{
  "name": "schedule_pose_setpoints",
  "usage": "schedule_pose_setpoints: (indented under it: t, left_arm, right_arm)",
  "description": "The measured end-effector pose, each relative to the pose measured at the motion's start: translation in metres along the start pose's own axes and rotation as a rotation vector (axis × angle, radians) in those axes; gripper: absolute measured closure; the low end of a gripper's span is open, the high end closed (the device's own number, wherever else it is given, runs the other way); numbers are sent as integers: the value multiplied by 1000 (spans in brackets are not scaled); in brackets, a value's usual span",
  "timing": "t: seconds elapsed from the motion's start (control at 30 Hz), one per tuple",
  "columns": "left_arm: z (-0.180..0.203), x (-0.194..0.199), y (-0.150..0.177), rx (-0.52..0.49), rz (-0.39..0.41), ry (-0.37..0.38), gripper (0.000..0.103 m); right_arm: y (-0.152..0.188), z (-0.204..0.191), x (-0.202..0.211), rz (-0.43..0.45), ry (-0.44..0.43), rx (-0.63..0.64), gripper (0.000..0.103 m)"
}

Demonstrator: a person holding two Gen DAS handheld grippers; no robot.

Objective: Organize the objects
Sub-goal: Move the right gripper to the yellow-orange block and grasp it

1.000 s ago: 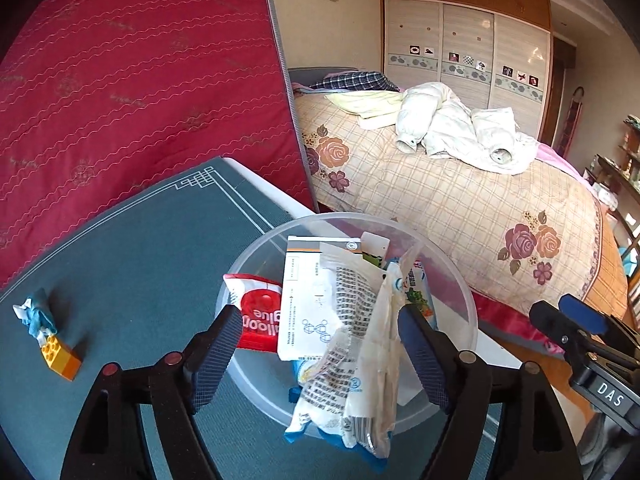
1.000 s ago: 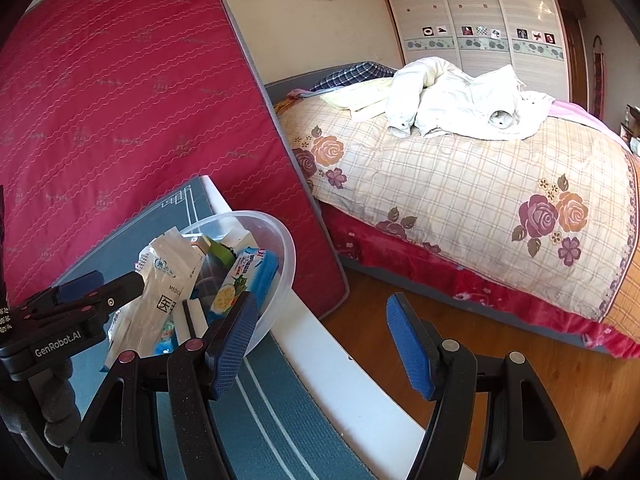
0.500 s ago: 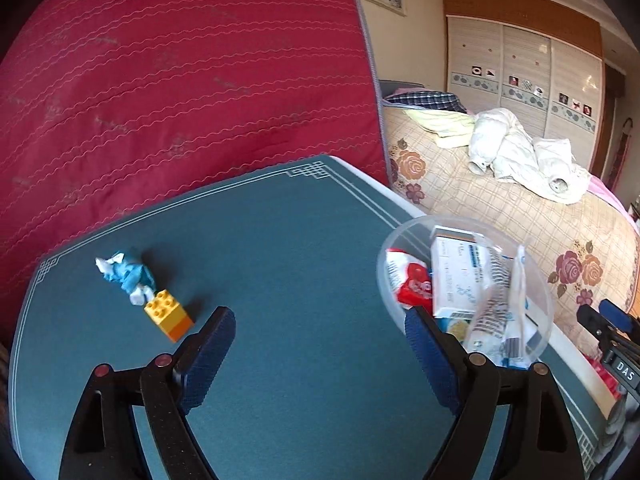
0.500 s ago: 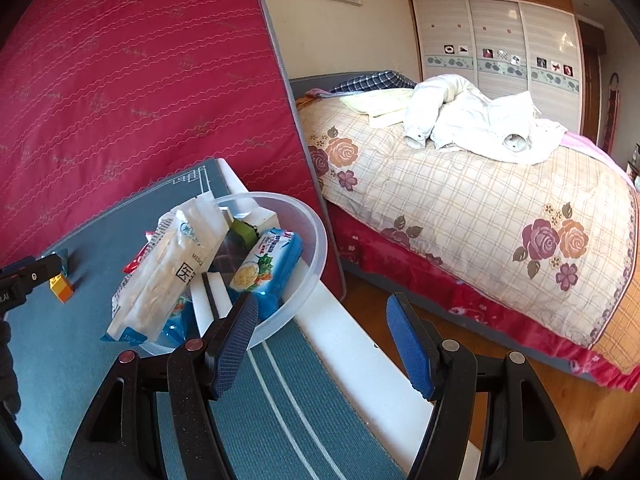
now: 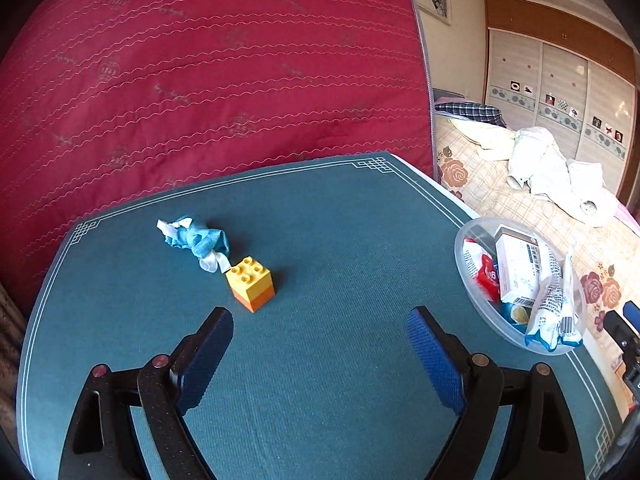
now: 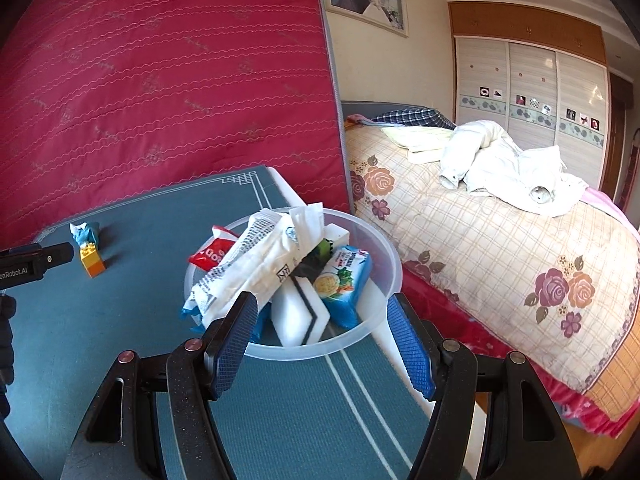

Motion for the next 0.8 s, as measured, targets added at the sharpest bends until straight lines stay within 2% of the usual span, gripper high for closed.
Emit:
schedule_pose_setpoints:
  t: [0.27,0.53,0.8]
  left_arm:
    - [-37,-7,14,61,-21,-20,11]
    - [-90,-21,25,152,-55,-71,11]
    - [-127,-35,29,209,-70,-100,11]
  right_arm:
    - [-1,-39,-2,-13,-80,16,34]
    - [3,-99,-12,-49,-185,84,34]
    - [16,-168,-41,-160,-345,163,33]
Point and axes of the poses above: each gripper's, at about its wrist camera, not at the fingertips, and x roughly against the way its jaws point, z to its right, y to its underside, the point moved 3 cm from there along -x, roughly the way its jaws point, and after that the axes turned 3 degrees about -x, right-handed, at the moved point
